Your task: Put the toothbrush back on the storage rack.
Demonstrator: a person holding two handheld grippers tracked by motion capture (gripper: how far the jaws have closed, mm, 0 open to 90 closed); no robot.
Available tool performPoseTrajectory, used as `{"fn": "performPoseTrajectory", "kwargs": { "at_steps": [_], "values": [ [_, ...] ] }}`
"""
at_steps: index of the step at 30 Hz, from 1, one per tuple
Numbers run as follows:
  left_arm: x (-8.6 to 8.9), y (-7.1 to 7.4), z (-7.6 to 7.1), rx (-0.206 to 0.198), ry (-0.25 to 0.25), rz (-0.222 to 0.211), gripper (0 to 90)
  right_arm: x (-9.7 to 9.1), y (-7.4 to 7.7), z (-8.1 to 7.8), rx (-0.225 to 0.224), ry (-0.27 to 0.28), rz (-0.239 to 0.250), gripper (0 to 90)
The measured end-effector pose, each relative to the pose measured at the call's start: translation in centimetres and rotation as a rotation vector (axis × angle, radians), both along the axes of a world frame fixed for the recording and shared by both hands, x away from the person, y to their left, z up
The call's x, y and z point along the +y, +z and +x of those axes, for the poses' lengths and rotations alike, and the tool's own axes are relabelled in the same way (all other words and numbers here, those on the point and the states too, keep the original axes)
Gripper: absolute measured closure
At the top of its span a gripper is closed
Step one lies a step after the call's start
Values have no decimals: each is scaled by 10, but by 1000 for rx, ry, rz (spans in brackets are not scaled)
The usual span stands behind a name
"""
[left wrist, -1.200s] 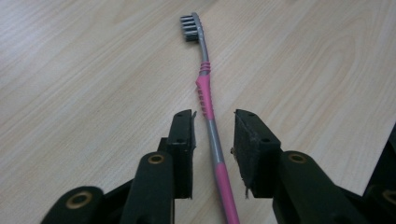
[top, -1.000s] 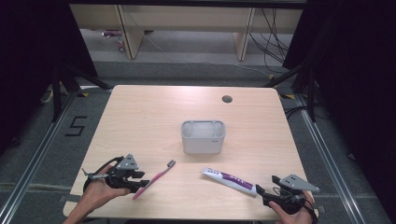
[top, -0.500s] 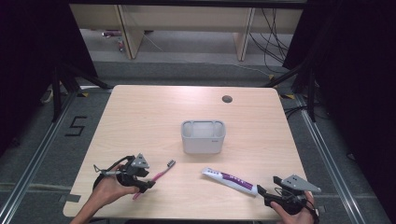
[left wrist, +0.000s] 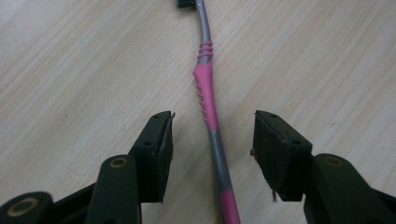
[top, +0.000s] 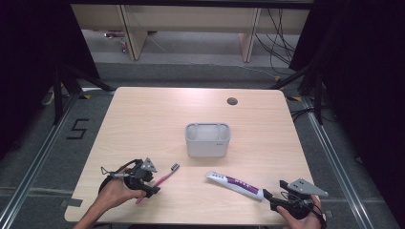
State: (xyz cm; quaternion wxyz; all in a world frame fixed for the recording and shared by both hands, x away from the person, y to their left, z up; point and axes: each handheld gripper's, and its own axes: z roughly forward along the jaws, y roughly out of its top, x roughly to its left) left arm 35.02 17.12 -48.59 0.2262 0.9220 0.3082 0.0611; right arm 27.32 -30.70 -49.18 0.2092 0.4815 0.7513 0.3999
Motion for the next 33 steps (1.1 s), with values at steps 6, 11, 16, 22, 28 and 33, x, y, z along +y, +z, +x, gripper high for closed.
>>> {"fn": "performPoseTrajectory", "kwargs": {
  "at_steps": [6,11,16,22,28,33],
  "values": [
    [-3,1,4,23,-1,17,485,0,0,-1,15,-18,23,263],
    [-7,0,7,18,-5,31,521,0,1,0,-2,0,3,263],
    [-15,3,13,29,-36,81,579,1,0,0,-4,-2,6,263],
    [-27,5,13,47,-49,157,639,-1,0,0,-1,2,4,263],
    [-28,3,18,59,-53,188,702,0,1,0,0,4,8,263],
    [-30,4,22,78,-64,201,732,-1,0,0,-8,0,5,263]
  ]
}}
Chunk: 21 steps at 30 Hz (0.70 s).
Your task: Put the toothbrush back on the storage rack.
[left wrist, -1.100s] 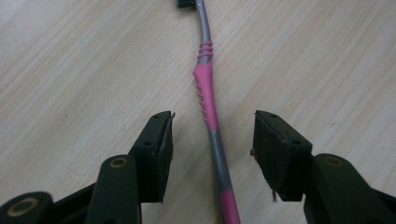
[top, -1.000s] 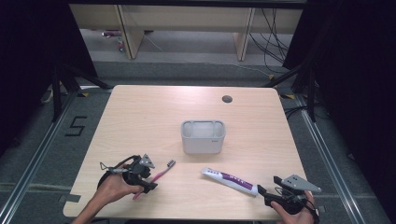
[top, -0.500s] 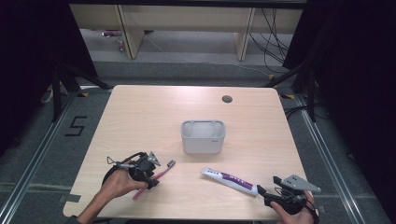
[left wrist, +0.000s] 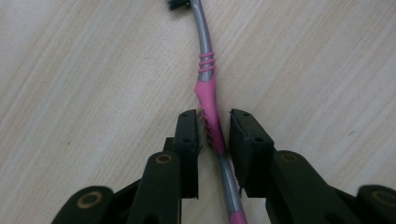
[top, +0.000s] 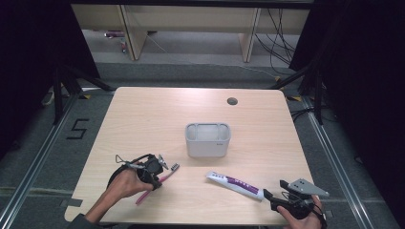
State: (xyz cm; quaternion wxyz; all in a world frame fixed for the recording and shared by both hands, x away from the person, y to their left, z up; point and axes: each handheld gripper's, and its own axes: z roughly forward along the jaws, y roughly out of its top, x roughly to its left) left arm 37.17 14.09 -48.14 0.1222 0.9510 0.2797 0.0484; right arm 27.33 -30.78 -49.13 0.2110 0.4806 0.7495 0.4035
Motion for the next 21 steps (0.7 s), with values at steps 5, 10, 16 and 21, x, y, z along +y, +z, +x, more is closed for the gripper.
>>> {"fn": "performPoseTrajectory", "kwargs": {
  "at_steps": [5,10,16,21],
  "values": [
    [-4,1,-1,19,-9,32,722,1,1,-1,14,-5,17,263],
    [-3,1,-1,29,-7,42,739,-1,2,-1,11,-8,-4,263],
    [-3,1,3,60,-22,44,809,-1,2,-1,10,-6,-5,263],
    [-5,2,7,72,-43,82,815,-1,2,-1,11,-10,-7,263]
  ]
}}
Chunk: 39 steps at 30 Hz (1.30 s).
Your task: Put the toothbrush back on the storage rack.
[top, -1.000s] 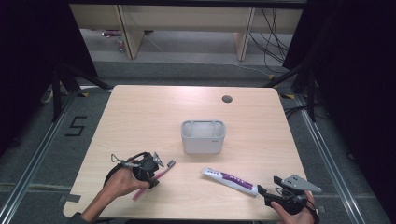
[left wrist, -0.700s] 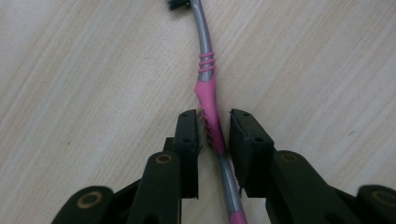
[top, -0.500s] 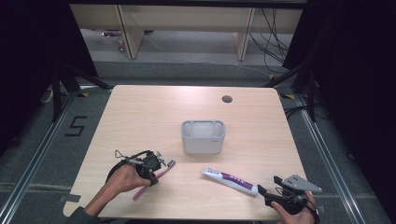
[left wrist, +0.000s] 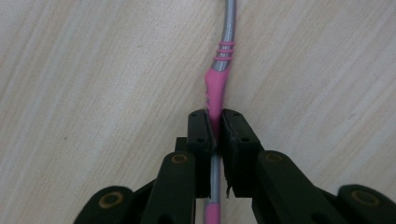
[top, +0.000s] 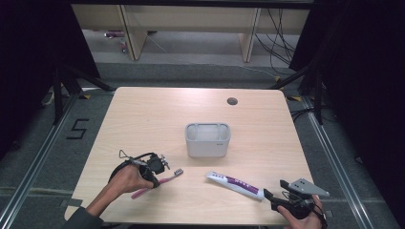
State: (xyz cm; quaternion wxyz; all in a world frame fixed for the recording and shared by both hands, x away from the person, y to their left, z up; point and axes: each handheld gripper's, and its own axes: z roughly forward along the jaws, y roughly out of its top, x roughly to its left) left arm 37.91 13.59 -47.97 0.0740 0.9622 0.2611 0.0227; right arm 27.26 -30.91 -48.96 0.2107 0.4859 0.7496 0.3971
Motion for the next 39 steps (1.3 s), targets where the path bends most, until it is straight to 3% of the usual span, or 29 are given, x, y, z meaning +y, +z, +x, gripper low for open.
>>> {"fn": "performPoseTrajectory", "kwargs": {
  "at_steps": [3,5,6,11,13,23,29,31,36,38,39],
  "values": [
    [-4,0,2,6,-12,26,817,1,-1,1,-6,3,16,263],
    [-6,0,3,18,-18,47,817,1,0,0,2,5,0,263],
    [-7,0,3,18,-21,51,818,2,-1,1,-6,9,21,263],
    [-11,0,6,40,-36,71,825,1,-1,1,-6,8,22,263],
    [-11,0,7,41,-50,78,826,0,0,0,-4,10,-6,263],
    [-5,1,9,38,-74,32,830,0,0,0,1,4,3,263],
    [5,13,11,18,-51,-91,830,-1,-1,1,-6,10,9,263],
    [8,19,11,4,-35,-154,830,2,-1,-1,25,-8,39,263],
    [18,33,13,-39,28,-292,830,2,-1,-1,27,-10,38,263],
    [21,36,10,-62,84,-364,830,2,0,-2,32,-13,42,263],
    [23,38,10,-73,85,-376,830,1,0,-2,32,-14,40,263]
  ]
}}
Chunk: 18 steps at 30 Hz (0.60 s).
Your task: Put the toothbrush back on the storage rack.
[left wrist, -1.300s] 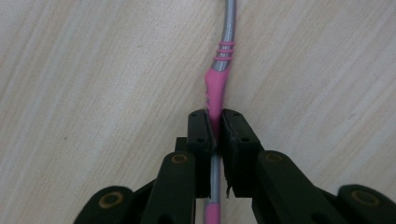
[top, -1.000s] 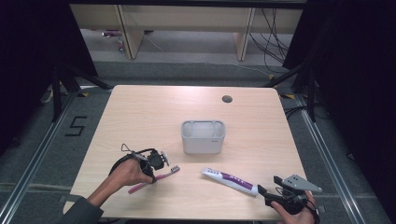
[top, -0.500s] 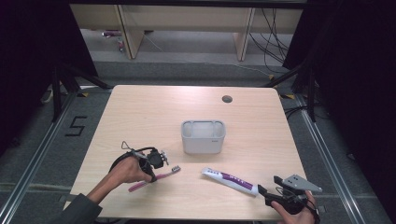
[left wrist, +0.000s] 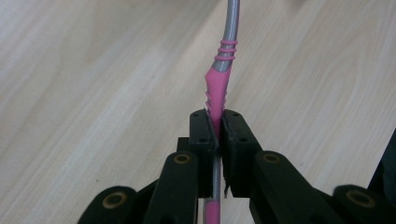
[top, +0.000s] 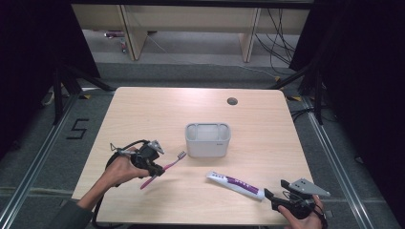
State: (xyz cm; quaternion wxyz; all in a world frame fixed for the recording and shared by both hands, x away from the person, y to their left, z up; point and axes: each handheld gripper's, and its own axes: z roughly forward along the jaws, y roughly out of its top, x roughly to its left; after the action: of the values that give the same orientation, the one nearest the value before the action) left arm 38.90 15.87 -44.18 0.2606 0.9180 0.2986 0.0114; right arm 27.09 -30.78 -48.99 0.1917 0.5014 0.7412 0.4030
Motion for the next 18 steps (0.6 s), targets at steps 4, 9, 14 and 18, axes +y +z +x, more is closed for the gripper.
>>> {"fn": "performPoseTrajectory", "kwargs": {
  "at_steps": [4,9,14,18],
  "values": [
    [10,11,-1,-75,-9,-62,831,-3,0,2,-34,14,-25,263],
    [18,21,-6,-123,52,-218,830,-3,-1,2,-32,14,-29,263],
    [21,25,-7,-176,87,-290,830,-3,-1,2,-37,16,-32,263],
    [22,25,-6,-238,122,-314,830,-3,-1,2,-32,14,-29,263]
  ]
}}
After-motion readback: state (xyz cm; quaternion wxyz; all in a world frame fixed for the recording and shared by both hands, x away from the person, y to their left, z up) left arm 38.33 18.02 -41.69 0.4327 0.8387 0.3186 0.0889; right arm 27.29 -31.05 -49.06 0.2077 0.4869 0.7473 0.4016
